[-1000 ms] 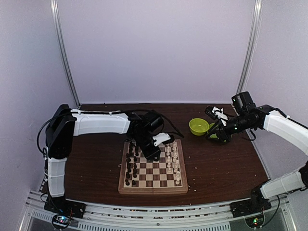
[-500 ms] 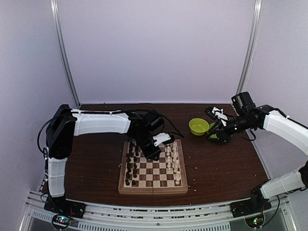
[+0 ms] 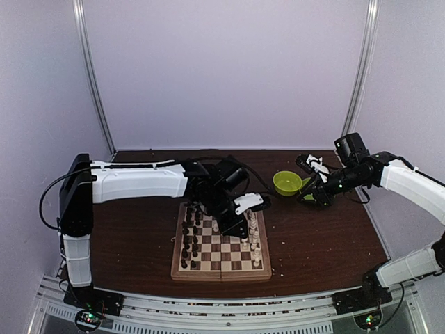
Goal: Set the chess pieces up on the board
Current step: Place the pawn on b2.
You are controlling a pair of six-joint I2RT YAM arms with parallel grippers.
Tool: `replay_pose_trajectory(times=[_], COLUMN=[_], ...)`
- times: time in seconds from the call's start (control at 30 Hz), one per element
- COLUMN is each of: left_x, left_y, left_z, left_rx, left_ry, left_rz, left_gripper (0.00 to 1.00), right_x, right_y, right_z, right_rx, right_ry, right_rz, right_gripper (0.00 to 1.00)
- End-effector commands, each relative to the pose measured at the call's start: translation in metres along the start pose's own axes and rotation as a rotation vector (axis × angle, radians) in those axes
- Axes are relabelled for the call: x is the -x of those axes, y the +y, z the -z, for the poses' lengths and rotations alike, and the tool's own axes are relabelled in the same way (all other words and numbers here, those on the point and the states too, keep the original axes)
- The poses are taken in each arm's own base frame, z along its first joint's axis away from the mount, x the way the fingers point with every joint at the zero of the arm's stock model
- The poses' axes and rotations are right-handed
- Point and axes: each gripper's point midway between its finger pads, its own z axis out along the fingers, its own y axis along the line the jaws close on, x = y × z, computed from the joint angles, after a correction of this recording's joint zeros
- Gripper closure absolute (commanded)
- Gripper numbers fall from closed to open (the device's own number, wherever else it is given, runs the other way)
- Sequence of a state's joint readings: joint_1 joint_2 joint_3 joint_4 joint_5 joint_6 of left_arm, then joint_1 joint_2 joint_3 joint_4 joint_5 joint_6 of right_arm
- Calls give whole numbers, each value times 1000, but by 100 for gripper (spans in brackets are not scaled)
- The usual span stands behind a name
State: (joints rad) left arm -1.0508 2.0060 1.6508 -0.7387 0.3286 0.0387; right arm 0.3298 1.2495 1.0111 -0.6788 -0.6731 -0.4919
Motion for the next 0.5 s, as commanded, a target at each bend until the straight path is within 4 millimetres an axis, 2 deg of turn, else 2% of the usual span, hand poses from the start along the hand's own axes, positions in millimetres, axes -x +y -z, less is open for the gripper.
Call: replay_pose_trajectory(times=[0.0, 0.17, 0.47], left_x=[9, 5, -3], left_y=[-27, -34, -21], left_z=[0, -9, -27], left_rx=[-71, -79, 0], left_ry=[-39, -19, 38], left_rz=[-29, -29, -44], left_gripper=[93, 94, 93], right_x=[10, 11, 12], right_y=[-5, -4, -3], right_z=[7, 8, 8], right_rx=[-26, -24, -24], right_ry=[-18, -23, -25], right_rz=[18, 18, 19], right_gripper=[59, 59, 59])
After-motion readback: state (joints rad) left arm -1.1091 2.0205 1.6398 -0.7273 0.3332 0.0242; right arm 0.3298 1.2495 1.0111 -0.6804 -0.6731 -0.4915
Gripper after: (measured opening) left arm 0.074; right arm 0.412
